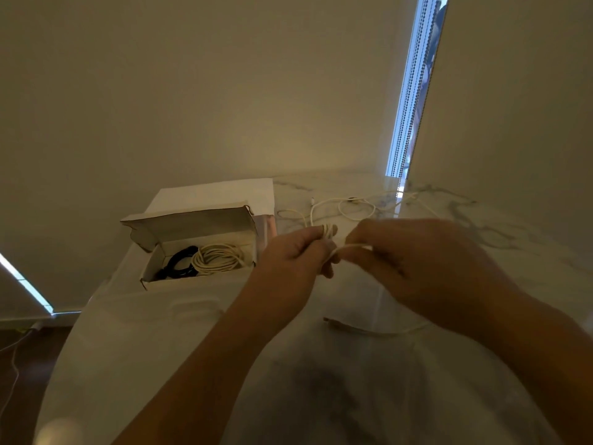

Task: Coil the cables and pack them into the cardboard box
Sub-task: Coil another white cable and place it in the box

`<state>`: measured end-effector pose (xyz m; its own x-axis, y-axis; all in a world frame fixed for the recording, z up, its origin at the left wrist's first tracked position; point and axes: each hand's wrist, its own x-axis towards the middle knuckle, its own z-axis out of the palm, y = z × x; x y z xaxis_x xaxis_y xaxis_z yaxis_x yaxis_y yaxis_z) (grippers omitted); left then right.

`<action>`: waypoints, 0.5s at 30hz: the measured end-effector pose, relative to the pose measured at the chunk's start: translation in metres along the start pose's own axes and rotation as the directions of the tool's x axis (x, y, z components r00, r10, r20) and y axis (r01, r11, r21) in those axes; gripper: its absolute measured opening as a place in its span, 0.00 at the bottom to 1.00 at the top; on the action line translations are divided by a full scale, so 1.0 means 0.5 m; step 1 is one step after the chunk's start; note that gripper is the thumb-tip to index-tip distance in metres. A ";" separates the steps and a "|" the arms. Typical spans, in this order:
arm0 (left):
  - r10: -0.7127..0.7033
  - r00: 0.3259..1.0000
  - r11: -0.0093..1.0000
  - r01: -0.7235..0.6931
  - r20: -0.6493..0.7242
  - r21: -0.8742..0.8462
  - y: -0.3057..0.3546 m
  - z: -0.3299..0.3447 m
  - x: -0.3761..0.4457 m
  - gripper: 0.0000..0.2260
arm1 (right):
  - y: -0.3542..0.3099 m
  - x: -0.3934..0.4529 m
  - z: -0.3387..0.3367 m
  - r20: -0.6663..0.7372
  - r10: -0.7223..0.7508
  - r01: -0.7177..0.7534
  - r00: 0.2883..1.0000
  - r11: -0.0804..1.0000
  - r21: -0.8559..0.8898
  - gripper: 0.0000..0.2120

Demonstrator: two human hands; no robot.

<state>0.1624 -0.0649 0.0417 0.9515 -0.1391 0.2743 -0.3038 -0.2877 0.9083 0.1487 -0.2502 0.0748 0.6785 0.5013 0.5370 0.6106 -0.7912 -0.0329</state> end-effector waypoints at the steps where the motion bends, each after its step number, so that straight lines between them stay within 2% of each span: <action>1: -0.012 1.000 1.000 0.012 0.008 -0.023 0.004 -0.001 0.001 0.12 | 0.017 0.002 -0.004 -0.033 0.031 -0.031 0.999 1.000 0.006 0.15; 3: -0.025 0.999 0.999 0.026 0.041 -0.023 0.013 -0.003 -0.001 0.14 | 0.041 0.004 -0.005 -0.070 0.082 -0.079 0.994 0.996 0.042 0.17; 6: -0.036 0.993 0.999 0.037 0.112 -0.002 0.025 -0.001 -0.006 0.16 | 0.060 0.005 0.004 -0.056 0.067 -0.062 0.996 0.995 0.084 0.17; 9: -0.061 0.991 0.996 0.068 0.116 -0.060 0.020 -0.001 -0.002 0.16 | 0.071 0.005 0.014 -0.048 0.043 -0.037 0.998 0.992 0.122 0.14; 12: -0.078 0.989 0.988 0.094 0.122 -0.125 0.012 -0.002 0.001 0.17 | 0.084 0.005 0.024 -0.038 0.069 -0.062 0.997 0.985 0.164 0.16; 15: -0.054 0.986 0.998 0.060 0.156 -0.036 0.014 -0.002 -0.005 0.15 | 0.091 0.005 0.034 -0.032 0.084 -0.077 0.996 0.985 0.157 0.19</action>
<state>0.1579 -0.0657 0.0477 0.9475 -0.2696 0.1720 -0.2438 -0.2610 0.9340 0.1853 -0.2792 0.0606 0.7137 0.4219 0.5592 0.6127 -0.7629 -0.2063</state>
